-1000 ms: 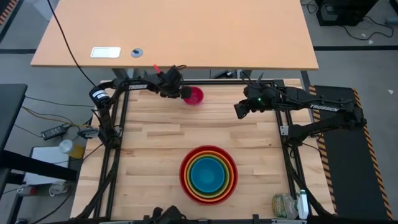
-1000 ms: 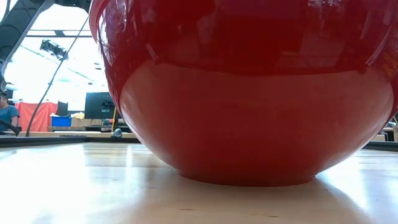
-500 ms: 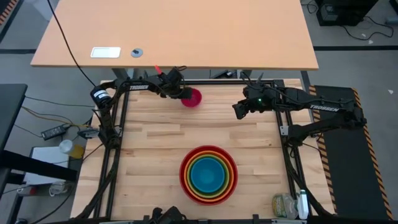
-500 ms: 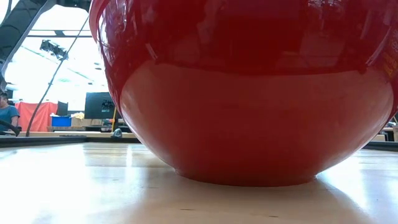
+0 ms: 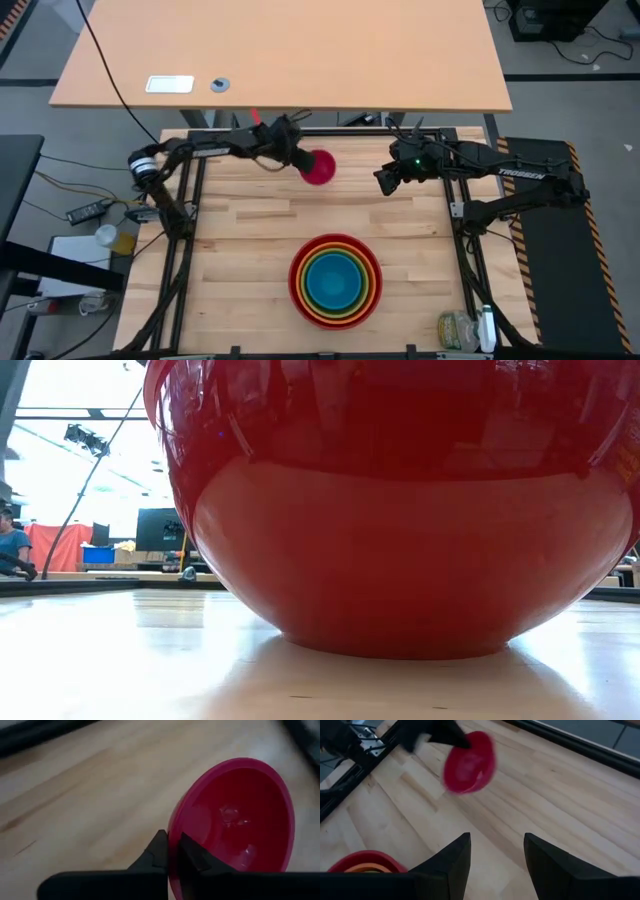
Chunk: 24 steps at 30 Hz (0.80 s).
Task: Nest bowls inside each other by size order
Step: Stack the purple bowl on top of the blue bowl
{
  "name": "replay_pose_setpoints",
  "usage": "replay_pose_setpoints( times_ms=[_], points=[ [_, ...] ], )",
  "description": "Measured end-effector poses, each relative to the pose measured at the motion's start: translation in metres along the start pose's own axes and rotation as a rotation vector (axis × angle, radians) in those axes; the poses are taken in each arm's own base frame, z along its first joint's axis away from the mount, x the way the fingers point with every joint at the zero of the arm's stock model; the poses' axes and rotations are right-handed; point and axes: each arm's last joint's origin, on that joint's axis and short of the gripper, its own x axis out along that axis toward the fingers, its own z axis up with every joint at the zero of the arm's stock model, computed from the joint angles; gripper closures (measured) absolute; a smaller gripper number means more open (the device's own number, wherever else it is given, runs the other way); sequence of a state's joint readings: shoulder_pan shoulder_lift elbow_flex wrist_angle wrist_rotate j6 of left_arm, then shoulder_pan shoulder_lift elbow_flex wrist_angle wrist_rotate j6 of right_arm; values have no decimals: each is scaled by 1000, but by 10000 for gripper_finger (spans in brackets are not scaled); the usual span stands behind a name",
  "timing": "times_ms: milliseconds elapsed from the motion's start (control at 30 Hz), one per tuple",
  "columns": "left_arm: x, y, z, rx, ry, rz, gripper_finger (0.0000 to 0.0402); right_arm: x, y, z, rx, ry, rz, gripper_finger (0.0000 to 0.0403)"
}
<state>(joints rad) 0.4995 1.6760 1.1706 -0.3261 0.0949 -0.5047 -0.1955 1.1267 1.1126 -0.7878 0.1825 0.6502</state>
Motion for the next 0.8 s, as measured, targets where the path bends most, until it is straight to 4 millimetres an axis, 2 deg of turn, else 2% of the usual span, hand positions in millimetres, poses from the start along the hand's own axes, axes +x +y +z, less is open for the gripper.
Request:
replay_pose_setpoints(
  times_ms=[133,267,400,500,667,800],
  points=[
    [-38,-49,-17,198,-43,-109,386,0,-1,1,-34,-3,-2,215],
    [-61,-92,-48,314,-48,-173,386,1,-2,7,-57,-44,14,222],
    [-63,-121,-79,262,9,-218,386,3,1,17,-48,-101,92,229],
    [-61,-139,-97,215,47,-224,386,10,4,18,-54,-78,116,229],
    [-64,-170,-106,176,62,-259,386,29,7,14,-97,2,118,230],
    [-59,-192,-115,228,150,-202,386,31,9,15,-89,-3,135,230]
  ],
)
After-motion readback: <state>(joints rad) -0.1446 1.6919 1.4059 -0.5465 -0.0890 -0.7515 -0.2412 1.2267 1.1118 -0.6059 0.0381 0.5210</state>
